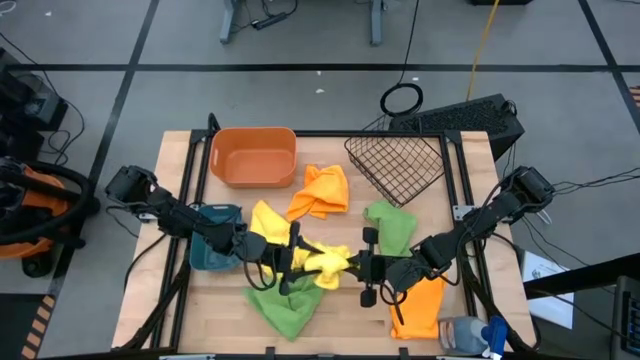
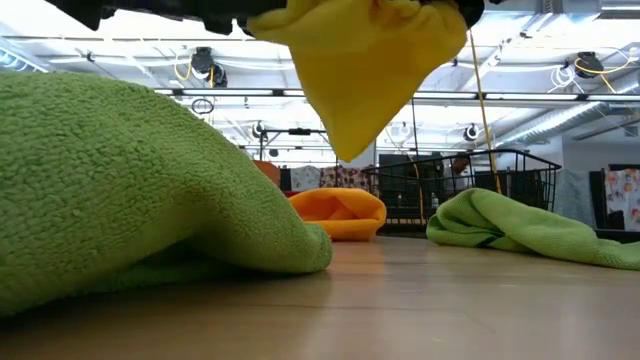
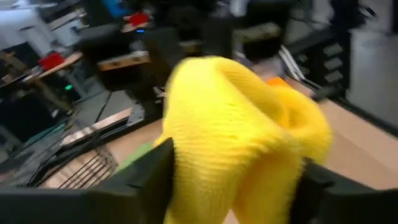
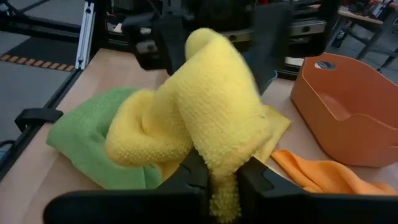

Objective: Sort microfiber towel by color & place in baskets
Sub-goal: Put the right yellow microfiber towel into the orange bin

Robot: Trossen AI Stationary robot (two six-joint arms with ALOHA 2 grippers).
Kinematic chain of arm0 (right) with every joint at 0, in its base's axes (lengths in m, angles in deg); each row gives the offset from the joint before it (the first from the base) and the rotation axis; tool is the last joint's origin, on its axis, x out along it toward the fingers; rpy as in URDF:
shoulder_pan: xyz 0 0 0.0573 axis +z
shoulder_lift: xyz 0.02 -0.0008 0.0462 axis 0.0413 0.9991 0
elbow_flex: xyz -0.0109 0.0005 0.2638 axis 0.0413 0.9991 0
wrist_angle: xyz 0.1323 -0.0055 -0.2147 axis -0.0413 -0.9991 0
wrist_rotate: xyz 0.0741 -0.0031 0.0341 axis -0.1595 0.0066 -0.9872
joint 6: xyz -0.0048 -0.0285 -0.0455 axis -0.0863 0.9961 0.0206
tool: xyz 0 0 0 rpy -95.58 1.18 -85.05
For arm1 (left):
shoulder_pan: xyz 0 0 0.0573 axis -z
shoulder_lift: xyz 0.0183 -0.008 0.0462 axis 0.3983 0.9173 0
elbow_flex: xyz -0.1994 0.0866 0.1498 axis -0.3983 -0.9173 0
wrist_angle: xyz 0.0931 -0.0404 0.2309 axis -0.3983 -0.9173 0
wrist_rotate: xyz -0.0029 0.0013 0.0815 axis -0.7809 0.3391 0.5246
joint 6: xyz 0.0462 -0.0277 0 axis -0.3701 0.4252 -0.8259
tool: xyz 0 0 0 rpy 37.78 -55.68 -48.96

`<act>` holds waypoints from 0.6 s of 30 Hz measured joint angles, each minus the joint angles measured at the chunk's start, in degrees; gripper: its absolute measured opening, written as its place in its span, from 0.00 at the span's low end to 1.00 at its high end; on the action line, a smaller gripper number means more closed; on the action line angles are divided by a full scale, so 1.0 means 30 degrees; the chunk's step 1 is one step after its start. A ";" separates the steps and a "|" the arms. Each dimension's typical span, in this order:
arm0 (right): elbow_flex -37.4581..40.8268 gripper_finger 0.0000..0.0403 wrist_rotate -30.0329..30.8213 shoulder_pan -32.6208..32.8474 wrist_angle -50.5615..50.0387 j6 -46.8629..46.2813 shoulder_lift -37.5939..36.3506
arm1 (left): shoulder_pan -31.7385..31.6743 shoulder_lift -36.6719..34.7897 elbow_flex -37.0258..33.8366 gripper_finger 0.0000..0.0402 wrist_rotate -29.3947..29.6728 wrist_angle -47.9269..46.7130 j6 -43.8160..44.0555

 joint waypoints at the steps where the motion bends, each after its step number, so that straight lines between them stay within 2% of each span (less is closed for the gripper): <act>1: 0.0000 0.06 0.0000 -0.0003 0.0029 -0.0205 0.0000 | 0.0082 0.0007 0.0000 0.44 -0.0114 -0.0071 -0.0255; 6: 0.0000 0.13 0.0168 -0.0003 0.0070 -0.0504 0.0000 | 0.0208 -0.0074 0.0000 0.06 -0.0153 0.0199 -0.0717; 11: -0.0007 0.28 0.1503 0.0019 0.0121 -0.1287 -0.0007 | 0.0213 -0.0470 0.0000 0.06 0.0999 0.0526 -0.0614; 18: -0.0029 0.56 0.2004 0.0396 0.0040 -0.1130 -0.0211 | 0.0729 -0.1605 0.0000 0.03 0.2449 -0.0376 -0.0127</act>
